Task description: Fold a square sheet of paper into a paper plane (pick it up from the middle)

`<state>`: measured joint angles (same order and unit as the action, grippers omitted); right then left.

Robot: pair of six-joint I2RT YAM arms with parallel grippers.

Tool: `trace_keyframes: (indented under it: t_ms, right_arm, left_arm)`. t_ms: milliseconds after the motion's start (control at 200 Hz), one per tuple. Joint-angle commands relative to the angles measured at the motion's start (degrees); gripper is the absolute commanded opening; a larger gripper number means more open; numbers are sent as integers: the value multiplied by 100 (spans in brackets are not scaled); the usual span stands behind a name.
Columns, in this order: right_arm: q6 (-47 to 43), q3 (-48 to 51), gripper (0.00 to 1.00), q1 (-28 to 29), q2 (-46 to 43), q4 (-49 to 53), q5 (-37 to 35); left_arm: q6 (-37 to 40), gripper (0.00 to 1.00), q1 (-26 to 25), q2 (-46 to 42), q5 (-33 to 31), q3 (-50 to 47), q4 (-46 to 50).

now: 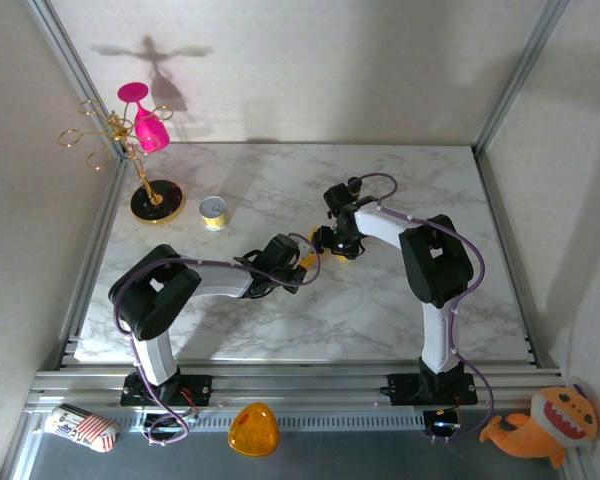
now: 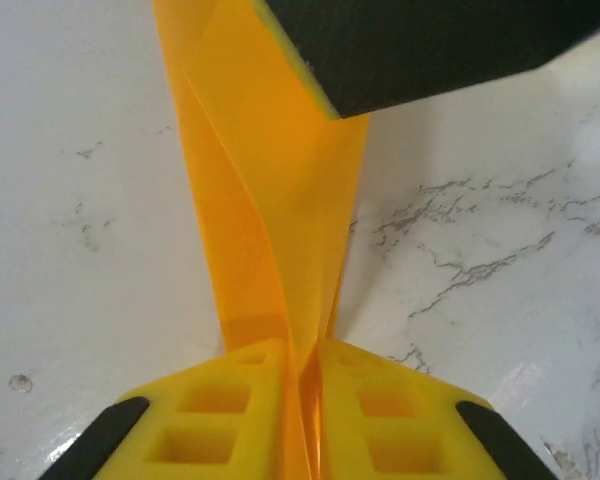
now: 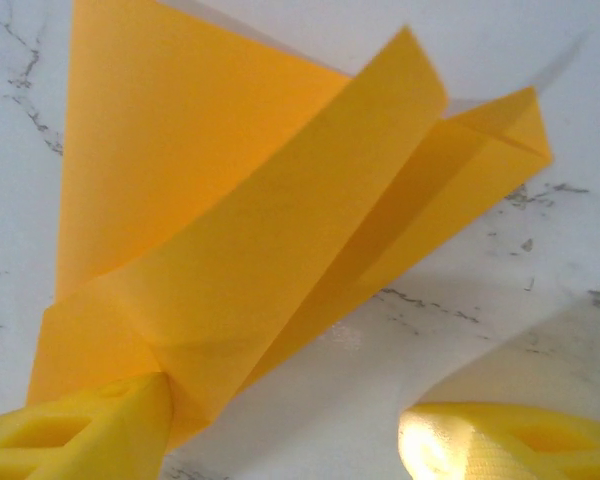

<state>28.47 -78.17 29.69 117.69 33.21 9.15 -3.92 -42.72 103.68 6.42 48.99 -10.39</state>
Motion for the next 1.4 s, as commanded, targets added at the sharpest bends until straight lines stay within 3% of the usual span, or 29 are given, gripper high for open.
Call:
trace_keyframes:
  t_ms: [0,140,561,861,1177,1397]
  right_arm:
    - [-305,630,70,-349,1290,-528,-1125]
    - [-426,624,71,-481,969,-714,-565]
    - [-807,1114,73,-924,-702,-1959,1792]
    - [-743,2487,68,-957,-1459,-3445,2280]
    - [-680,3377,71,-910,-2508,-4712,2830]
    - [-611,3149,56,-588,-1999,-4798,2959]
  left_arm:
    - [213,7,-37,144,123,109,341]
    - [152,0,46,170,440,202,441]
    - [-993,0,465,293,1787,55,150]
    - [-2318,0,589,316,2411,-450,-880]
    - [-2604,0,598,309,2312,-811,-1404]
    - [-2615,0,598,381,2281,-873,-1487]
